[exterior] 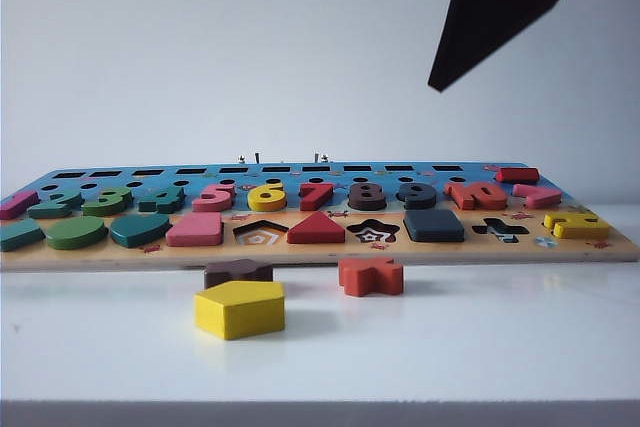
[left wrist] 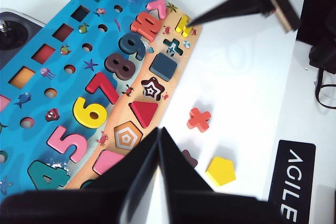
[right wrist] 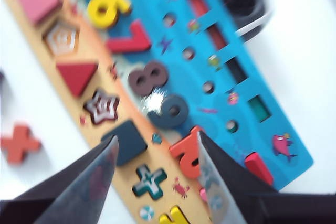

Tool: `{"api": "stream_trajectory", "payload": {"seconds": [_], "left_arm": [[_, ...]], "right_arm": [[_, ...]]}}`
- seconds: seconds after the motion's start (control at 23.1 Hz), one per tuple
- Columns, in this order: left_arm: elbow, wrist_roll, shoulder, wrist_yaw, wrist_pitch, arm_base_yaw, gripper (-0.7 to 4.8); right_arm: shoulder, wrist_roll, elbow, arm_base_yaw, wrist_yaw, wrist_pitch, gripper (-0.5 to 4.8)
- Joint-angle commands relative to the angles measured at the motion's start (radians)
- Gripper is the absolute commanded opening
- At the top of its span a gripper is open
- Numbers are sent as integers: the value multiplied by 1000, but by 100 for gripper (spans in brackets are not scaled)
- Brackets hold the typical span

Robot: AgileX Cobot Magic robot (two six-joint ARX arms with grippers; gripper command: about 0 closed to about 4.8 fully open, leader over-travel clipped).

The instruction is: Insert the cube into the slot.

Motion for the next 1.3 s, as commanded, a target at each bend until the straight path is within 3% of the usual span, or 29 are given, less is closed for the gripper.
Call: {"api": "stream_trajectory", "payload": {"seconds": [0.04, 0.26, 0.43, 0.56, 0.87, 1.13, 1.3], "left_arm": [[3, 4, -3, 2, 9, 1, 17], [3, 4, -14, 6, 30, 0, 17], [3, 3, -25, 2, 49, 2, 17], [-12, -5, -48, -2, 53, 2, 17], [-101, -75, -124, -29, 121, 9, 17], [-200, -128, -209, -37, 201, 69, 17], [-256, -130, -270, -59, 211, 119, 17]], "right_arm": [[-65, 142, -24, 1, -7, 102, 257], [-213, 180, -124, -29, -9, 268, 178], [-277, 232, -191, -89, -15, 298, 134], [-333, 309, -270, -164, -15, 309, 134], [-421, 414, -383, -232, -15, 365, 134], [-531, 415, -475, -301, -24, 416, 134], [-625, 497, -528, -399, -30, 431, 134]]}}
